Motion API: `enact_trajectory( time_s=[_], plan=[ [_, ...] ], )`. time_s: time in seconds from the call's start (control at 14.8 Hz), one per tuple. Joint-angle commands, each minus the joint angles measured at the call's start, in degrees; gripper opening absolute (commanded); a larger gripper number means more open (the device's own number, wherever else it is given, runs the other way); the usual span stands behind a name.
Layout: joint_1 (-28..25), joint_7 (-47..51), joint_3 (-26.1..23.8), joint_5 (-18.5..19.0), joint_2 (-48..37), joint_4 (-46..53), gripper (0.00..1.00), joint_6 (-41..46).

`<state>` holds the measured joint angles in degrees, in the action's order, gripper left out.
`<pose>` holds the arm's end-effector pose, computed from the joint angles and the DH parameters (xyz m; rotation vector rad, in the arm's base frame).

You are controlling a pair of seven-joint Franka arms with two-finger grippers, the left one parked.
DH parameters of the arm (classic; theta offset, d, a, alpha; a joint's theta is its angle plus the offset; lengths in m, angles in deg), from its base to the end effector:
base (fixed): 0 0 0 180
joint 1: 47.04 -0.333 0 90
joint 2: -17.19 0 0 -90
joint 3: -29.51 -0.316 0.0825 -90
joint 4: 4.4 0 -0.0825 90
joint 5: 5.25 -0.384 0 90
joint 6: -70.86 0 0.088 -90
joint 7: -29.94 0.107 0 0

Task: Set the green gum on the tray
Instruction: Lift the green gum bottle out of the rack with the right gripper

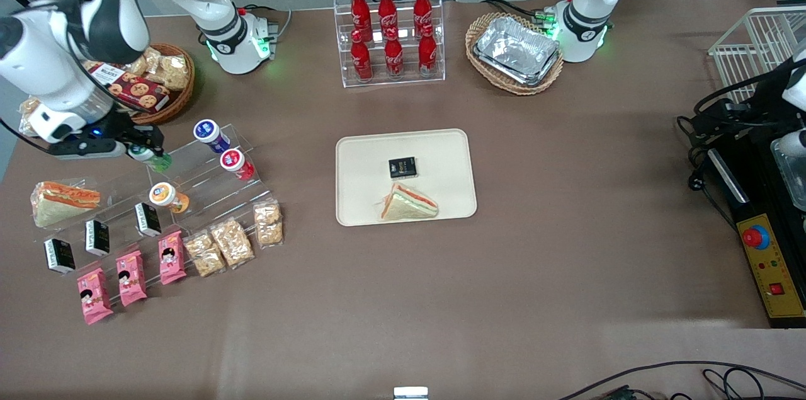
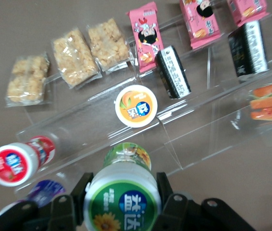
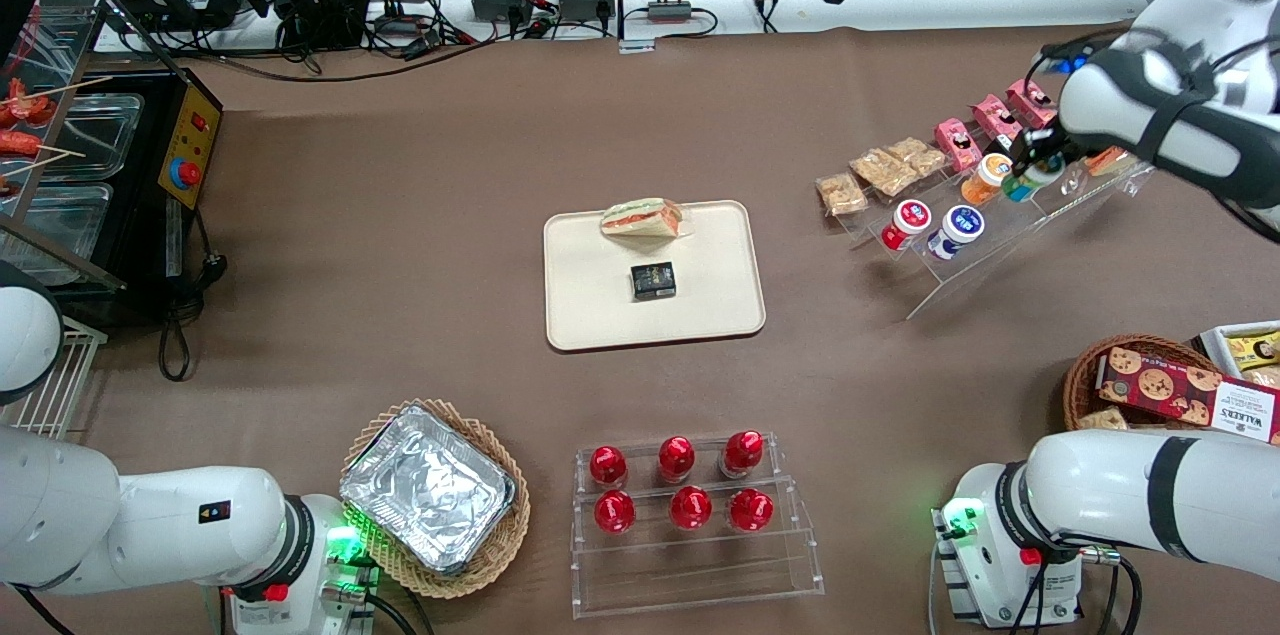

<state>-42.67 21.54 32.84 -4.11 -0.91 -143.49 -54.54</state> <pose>0.4437 -0.0612 0.4318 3.1298 0.0396 0.1190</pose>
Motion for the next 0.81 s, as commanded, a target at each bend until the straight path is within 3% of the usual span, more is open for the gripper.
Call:
enact_trajectory(
  time_s=[0.0,0.27,0.75],
  plan=[
    [-0.68,-0.65,-0.69,-0.96,0.52,14.25,0.52,15.32],
    [-6.11,4.51,-1.22,-3.42,2.89,26.75,0.52,27.30],
    [-26.14,30.43,-1.14,-2.99,7.54,29.67,0.52,27.07]
  ],
)
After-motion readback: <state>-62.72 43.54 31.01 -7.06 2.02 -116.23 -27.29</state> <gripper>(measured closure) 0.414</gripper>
